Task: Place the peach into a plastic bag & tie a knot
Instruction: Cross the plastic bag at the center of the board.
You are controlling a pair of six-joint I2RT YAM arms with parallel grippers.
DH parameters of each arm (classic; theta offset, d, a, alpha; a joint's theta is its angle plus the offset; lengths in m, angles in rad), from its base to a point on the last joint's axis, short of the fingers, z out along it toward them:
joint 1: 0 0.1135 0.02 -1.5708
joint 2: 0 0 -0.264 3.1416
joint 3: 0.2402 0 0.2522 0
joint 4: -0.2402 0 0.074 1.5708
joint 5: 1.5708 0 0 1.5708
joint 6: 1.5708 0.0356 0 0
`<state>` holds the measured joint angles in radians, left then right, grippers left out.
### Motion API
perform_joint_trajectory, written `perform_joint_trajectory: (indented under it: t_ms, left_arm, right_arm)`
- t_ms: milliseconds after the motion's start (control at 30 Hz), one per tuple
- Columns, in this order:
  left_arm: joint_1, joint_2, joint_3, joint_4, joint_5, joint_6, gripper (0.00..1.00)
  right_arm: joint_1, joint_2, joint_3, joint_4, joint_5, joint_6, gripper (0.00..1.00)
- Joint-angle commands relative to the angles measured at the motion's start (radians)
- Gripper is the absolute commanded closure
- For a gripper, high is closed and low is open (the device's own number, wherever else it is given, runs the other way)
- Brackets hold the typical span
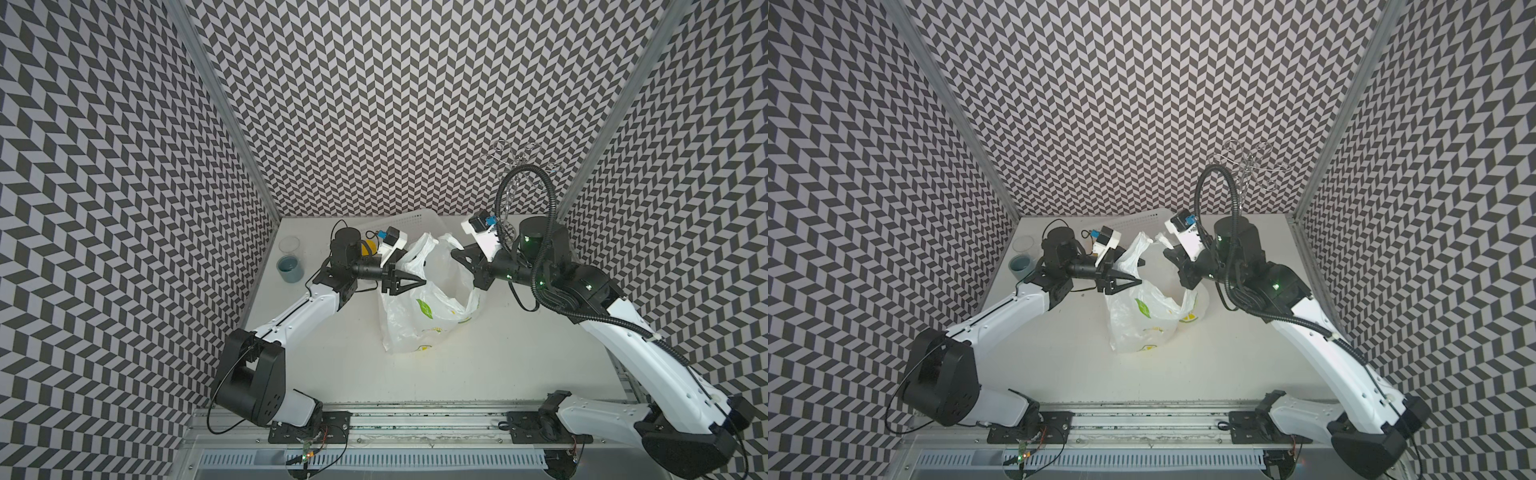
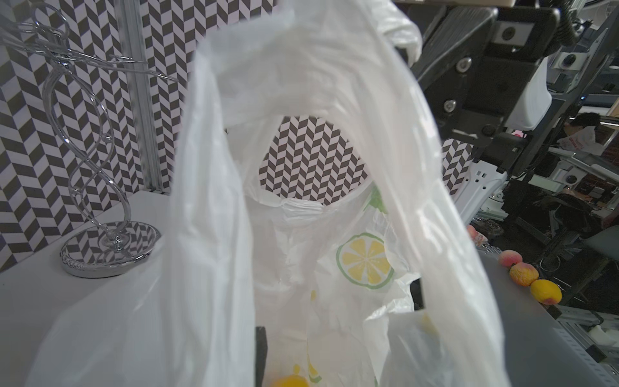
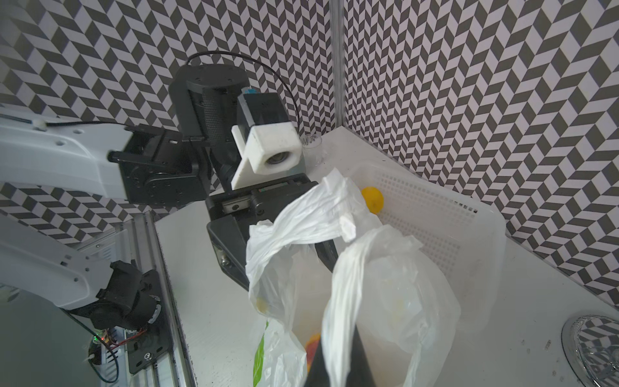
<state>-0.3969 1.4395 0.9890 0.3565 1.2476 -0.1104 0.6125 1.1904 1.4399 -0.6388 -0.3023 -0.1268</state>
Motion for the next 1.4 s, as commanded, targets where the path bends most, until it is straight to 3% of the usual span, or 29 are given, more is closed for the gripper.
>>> perform_joint_trajectory:
  t_ms: [0, 200, 333, 433, 533, 600, 800, 900, 967, 1100, 1367]
  left_arm:
    - [-0.004, -0.049, -0.051, 0.169, -0.012, -0.117, 0.24]
    - [-0.056, -0.031, -0.081, 0.237, -0.081, -0.180, 0.23]
    - [-0.075, -0.019, -0.115, 0.441, -0.103, -0.360, 0.17]
    - [-0.082, -0.001, -0.113, 0.466, -0.156, -0.430, 0.21]
    - [-0.082, 0.032, -0.084, 0.400, -0.191, -0.462, 0.40]
    - [-0.076, 0.040, -0.081, 0.402, -0.212, -0.495, 0.62]
    - [-0.025, 0.021, -0.069, 0.450, -0.148, -0.516, 0.87]
    - [0.017, 0.042, 0.010, 0.226, -0.097, -0.409, 1.00]
    - [0.031, 0.060, 0.097, -0.019, -0.102, -0.244, 1.00]
    - [0.002, 0.117, 0.243, -0.327, -0.133, -0.019, 1.00]
    - [-0.115, 0.195, 0.353, -0.629, -0.124, 0.285, 1.00]
  right_arm:
    - [-0.016, -0.013, -0.007, 0.086, -0.050, 0.023, 1.00]
    - [-0.021, -0.019, -0.030, 0.125, -0.079, 0.050, 1.00]
    - [-0.022, -0.022, -0.059, 0.153, -0.070, 0.068, 1.00]
    - [-0.022, -0.029, -0.080, 0.173, -0.057, 0.080, 1.00]
    - [-0.022, -0.043, -0.098, 0.190, -0.052, 0.091, 1.00]
    - [-0.022, -0.057, -0.120, 0.198, -0.034, 0.095, 1.00]
    - [-0.068, -0.139, -0.184, 0.188, -0.018, 0.062, 1.00]
    - [-0.071, -0.175, -0.191, 0.121, -0.114, -0.038, 1.00]
    - [-0.067, -0.173, -0.186, 0.057, -0.129, -0.091, 1.00]
    - [-0.006, -0.149, -0.192, 0.013, -0.104, -0.152, 1.00]
    - [0.043, -0.028, -0.074, 0.076, -0.134, -0.143, 1.00]
